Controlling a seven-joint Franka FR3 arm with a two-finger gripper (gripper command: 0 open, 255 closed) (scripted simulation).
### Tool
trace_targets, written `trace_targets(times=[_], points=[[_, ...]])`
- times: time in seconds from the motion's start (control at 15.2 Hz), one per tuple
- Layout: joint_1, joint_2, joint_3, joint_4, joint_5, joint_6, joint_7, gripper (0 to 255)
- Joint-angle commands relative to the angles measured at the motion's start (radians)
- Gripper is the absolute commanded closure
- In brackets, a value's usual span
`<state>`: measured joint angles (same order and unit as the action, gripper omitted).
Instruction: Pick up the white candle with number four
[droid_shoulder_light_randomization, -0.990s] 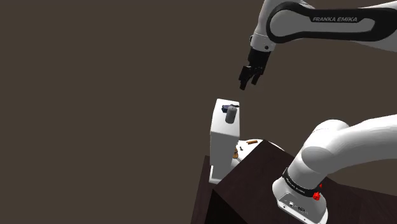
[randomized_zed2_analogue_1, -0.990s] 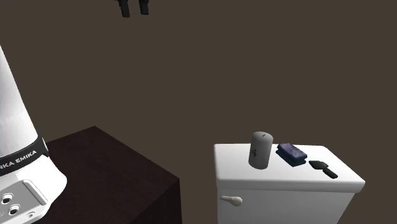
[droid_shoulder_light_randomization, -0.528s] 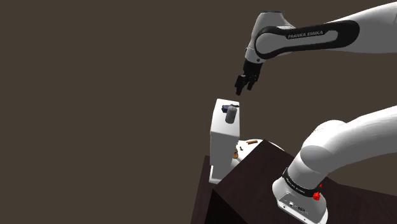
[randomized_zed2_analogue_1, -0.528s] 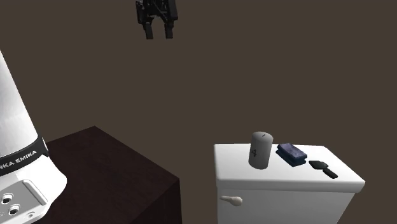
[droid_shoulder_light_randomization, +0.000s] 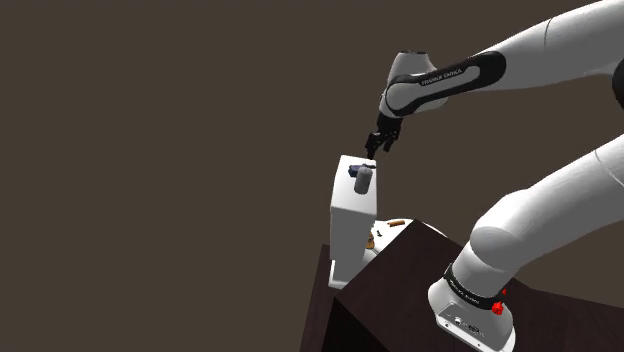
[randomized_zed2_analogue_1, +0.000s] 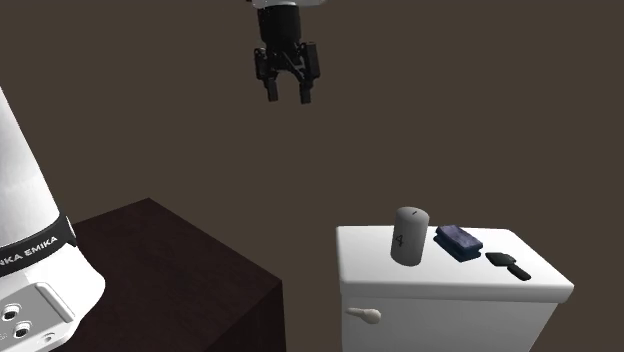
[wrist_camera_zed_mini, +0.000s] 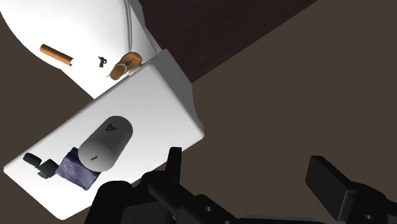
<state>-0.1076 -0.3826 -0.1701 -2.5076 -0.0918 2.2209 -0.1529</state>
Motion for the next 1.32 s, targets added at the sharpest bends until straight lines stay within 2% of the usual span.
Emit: trace_targets(times=[0.0,0.4,0.73,1.25], points=[[-0.007,0.069,-0.021,0.008,-0.002,0.067,-0.019,0],[-0.025,0.286,-0.080,0.070,0.029,0.236,-0.095,0],[-0.048,0.477,-0.108,0.158,0.102,0.347,-0.183,0],[-0.144,0.782,-0.079,0.365,0.240,0.455,-0.321,0]])
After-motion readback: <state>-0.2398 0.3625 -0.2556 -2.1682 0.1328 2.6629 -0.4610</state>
